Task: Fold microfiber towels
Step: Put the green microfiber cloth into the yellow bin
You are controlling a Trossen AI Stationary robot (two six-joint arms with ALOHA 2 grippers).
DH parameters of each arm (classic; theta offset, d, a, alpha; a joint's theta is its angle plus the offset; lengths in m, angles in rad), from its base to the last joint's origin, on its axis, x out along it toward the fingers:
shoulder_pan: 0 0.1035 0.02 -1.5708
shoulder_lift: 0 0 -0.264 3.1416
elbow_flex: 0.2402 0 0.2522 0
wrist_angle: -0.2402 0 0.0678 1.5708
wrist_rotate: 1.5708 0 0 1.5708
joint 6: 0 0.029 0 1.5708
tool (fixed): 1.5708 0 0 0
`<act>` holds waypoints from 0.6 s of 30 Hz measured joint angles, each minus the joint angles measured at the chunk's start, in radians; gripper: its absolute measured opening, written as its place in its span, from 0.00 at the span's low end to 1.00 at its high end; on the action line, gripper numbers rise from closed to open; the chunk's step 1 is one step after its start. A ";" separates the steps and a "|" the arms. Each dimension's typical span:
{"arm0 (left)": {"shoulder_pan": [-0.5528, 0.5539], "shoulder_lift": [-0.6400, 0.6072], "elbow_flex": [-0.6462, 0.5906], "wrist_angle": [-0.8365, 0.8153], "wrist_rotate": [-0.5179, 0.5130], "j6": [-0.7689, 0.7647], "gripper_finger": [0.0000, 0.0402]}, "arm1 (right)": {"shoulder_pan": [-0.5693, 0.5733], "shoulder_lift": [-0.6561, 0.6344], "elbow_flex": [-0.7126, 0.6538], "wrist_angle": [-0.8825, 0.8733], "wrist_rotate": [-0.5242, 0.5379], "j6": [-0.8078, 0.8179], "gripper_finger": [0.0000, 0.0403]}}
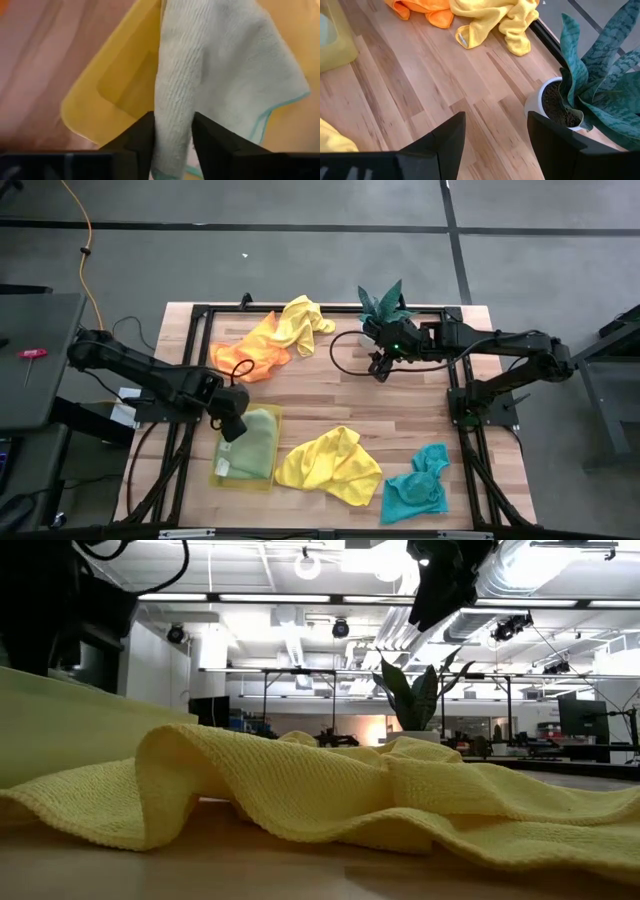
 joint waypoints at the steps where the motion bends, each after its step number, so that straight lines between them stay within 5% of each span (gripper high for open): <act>1: 0.007 0.000 0.010 -0.010 -0.003 0.017 0.32 | 0.000 0.000 0.000 0.000 0.000 0.000 0.51; 11: 0.133 -0.014 0.182 -0.168 -0.038 0.266 0.46 | 0.000 0.000 0.000 0.002 0.000 -0.001 0.51; 18: 0.038 -0.091 0.088 0.238 -0.113 0.246 0.31 | 0.000 0.000 0.000 0.001 0.000 0.022 0.51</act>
